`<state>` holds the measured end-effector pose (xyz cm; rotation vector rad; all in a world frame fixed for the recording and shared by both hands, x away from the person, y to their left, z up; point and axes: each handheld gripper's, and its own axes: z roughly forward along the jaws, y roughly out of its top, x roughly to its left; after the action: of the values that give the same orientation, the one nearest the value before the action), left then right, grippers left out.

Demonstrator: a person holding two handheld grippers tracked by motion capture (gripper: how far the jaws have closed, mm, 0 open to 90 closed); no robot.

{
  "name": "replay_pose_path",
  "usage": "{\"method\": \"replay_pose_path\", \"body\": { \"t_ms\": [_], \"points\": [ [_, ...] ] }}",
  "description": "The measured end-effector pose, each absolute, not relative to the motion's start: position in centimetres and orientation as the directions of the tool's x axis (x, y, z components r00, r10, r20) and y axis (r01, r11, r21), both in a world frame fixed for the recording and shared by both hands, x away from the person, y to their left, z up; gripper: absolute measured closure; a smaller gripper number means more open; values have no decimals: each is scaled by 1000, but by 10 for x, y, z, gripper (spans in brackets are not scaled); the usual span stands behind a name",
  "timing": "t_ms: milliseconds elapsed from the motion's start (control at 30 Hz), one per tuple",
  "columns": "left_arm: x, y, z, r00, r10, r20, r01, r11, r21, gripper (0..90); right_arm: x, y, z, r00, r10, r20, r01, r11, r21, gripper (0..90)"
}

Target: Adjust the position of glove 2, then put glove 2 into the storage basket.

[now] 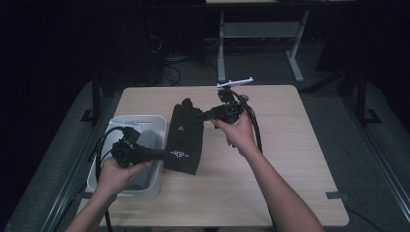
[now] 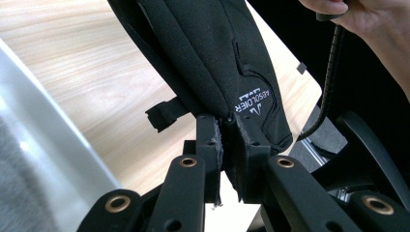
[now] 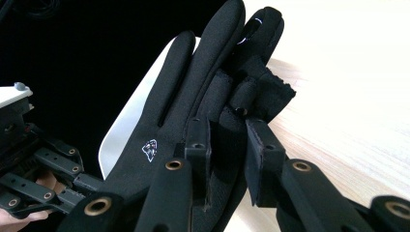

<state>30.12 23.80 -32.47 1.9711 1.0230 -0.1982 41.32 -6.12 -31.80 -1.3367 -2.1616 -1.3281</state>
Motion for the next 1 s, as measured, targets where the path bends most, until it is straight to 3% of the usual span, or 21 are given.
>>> {"method": "replay_pose_path", "body": {
  "t_ms": [1000],
  "points": [
    [292,291,-328,587,640,-496,753,-206,625,827,427,0,-319,-564,515,645,813,210,543,732]
  ]
}}
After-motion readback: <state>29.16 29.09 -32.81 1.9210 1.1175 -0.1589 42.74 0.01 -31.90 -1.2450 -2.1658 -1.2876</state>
